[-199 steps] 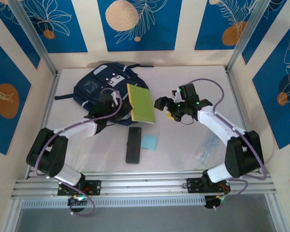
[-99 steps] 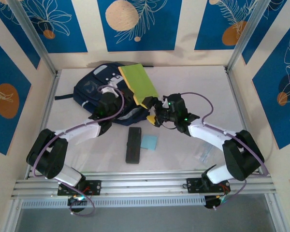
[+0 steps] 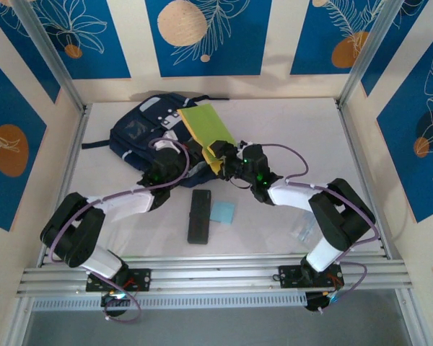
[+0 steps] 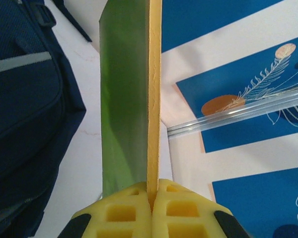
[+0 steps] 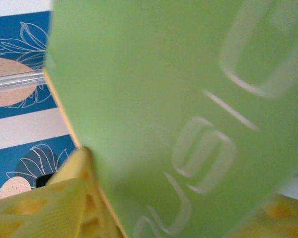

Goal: Pack the student bag
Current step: Pass the book.

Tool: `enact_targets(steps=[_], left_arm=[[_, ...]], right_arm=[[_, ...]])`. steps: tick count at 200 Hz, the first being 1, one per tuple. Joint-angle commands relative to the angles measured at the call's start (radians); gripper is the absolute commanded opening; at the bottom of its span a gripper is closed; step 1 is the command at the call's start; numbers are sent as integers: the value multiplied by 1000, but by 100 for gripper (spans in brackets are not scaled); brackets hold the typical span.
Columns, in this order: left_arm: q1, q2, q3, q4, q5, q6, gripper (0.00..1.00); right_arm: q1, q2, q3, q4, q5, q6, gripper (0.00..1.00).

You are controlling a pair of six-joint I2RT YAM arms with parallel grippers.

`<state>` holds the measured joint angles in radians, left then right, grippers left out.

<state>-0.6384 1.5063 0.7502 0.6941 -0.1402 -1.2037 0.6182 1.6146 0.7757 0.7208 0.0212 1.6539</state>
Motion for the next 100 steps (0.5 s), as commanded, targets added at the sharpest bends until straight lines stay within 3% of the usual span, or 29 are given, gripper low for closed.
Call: enact_targets(steps=[1,4,23,34,52,71,87,100], left_arm=[[-11,-37,-26,83,2,-43,0],[-11,-39,-29,83,2,-46,0],[-12,-54,-44,63,4,-47,0],[-14,-67,-51,43,2,-34,0],[-12,-97,-52,-23,9,29,28],[-2,-142,-17,-205,37,186,58],[7,-166,46,-414,57,362,68],[12,-166,96,-556,63,504,70]], right_arm=[[-14,1,-9,87,100,-21,31],[-16,1,-5,85,99,-26,24],[-25,0,7,76,84,-38,6],[-29,-4,5,76,81,-40,1],[-44,-24,-1,28,79,-32,0],[-75,-52,-4,-39,61,-76,0],[-114,-85,-2,-111,20,-150,0],[-147,-115,3,-183,-6,-211,0]])
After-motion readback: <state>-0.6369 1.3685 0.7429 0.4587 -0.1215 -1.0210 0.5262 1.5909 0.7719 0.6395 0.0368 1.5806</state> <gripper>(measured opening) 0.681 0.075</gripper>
